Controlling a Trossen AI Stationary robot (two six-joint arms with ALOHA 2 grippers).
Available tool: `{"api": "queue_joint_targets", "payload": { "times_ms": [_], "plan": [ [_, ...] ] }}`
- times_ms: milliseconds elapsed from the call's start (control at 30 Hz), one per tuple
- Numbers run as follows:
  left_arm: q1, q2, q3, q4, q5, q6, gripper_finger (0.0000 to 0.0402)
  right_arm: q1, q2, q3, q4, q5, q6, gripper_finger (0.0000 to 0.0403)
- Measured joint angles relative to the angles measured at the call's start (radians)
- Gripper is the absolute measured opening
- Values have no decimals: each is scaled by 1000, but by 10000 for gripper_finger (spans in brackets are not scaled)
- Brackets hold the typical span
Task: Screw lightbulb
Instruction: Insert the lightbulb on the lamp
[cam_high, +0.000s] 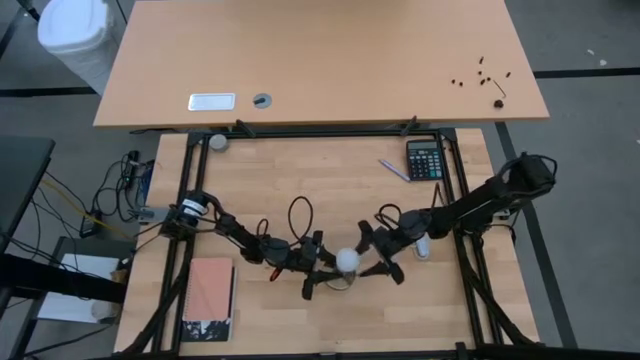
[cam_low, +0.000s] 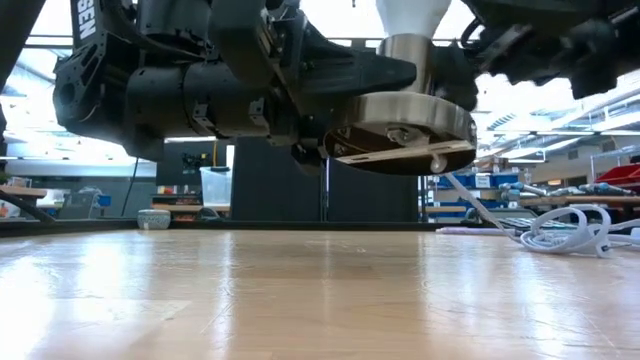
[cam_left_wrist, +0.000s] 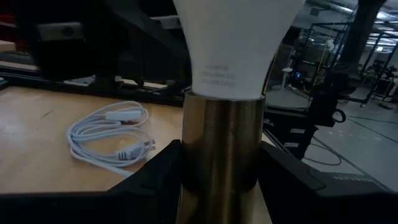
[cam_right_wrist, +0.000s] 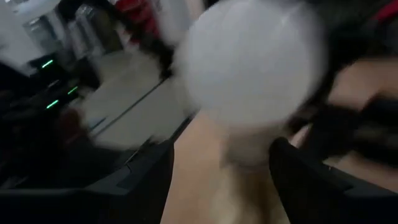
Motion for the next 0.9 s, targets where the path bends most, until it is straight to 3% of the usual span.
{"api": "queue_joint_targets", "payload": {
  "times_ms": [100, 167, 467, 667, 900],
  "plan": [
    [5, 0, -4, 5, -40, -7, 182, 21, -74, -1, -172, -78, 42, 266],
    [12, 0, -4, 14, -56, -7, 182, 48, -122, -1, -268, -76, 51, 266],
    [6, 0, -4, 19, -20, 2, 182, 154, -330, -1, -545, 211, 54, 266],
    [4, 0, -3, 18, -5, 14, 182, 182, -369, -1, -570, 371, 40, 266],
    [3, 0, -3, 27, -4, 17, 182, 228, -288, -18, -484, 546, 28, 266]
  ]
}}
